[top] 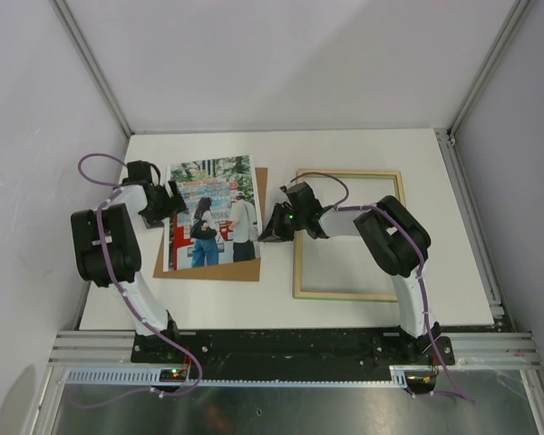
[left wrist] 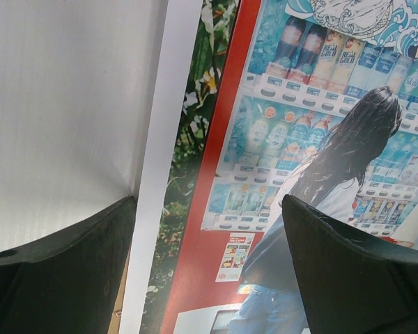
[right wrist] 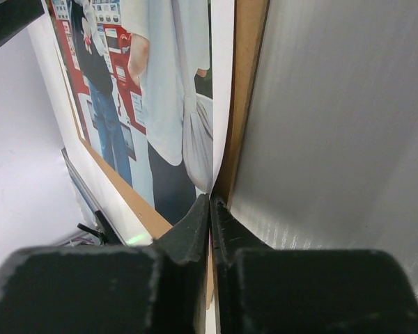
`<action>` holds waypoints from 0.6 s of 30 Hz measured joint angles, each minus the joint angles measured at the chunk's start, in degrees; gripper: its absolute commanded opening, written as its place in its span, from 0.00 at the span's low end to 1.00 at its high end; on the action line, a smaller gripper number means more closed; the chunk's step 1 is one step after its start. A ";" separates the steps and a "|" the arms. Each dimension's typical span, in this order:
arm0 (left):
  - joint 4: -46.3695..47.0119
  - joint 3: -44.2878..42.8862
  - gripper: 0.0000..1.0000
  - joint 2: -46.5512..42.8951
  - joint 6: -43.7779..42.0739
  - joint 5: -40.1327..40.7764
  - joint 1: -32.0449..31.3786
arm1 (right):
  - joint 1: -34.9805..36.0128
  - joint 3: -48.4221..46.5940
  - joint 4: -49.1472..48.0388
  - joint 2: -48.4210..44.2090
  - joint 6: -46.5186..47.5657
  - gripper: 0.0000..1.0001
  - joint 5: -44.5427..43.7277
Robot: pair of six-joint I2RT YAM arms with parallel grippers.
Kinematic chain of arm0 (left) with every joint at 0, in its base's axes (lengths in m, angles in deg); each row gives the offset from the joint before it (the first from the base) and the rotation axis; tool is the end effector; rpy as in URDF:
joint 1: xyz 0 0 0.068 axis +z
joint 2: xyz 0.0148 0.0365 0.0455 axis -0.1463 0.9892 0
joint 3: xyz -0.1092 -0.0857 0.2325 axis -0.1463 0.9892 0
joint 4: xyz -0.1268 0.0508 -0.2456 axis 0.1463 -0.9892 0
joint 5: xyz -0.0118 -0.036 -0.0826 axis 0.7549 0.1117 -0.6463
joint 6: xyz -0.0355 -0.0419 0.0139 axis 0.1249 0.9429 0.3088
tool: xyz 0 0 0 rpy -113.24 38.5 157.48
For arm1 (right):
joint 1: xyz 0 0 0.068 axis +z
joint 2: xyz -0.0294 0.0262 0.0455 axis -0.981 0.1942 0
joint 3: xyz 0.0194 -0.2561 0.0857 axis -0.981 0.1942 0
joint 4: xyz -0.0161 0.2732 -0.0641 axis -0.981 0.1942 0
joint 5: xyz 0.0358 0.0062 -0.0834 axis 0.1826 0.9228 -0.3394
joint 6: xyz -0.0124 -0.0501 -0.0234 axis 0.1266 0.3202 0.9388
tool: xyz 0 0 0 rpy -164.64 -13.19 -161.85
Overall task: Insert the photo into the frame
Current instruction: Move the photo to the backboard.
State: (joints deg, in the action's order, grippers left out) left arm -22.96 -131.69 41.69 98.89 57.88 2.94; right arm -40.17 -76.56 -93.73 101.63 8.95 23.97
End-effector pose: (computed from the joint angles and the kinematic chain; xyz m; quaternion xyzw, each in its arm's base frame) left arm 0.3748 0.0695 0.1482 -0.2066 0.9482 -0.0778 0.2284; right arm 0.3391 0.2945 0.0965 -0.0157 0.8898 0.4346 0.1385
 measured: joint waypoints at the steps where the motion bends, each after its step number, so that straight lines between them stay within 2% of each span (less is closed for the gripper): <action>1: 0.00 0.00 0.91 0.00 0.04 0.00 0.00 | 0.00 0.04 0.22 -0.07 0.04 0.01 -0.09; 9: -0.90 0.00 0.92 -1.01 2.23 -0.59 -0.11 | 0.31 0.87 5.66 -4.42 3.13 0.00 -2.49; 18: -1.86 0.00 0.92 -10.60 7.43 -1.68 -0.59 | -0.15 0.96 12.24 -21.84 7.69 0.00 -4.90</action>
State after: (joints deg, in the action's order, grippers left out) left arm -24.82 -131.69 31.09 106.32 56.19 2.35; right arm -40.33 -75.60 -81.49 79.80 16.65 19.08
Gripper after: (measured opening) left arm 0.918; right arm 0.009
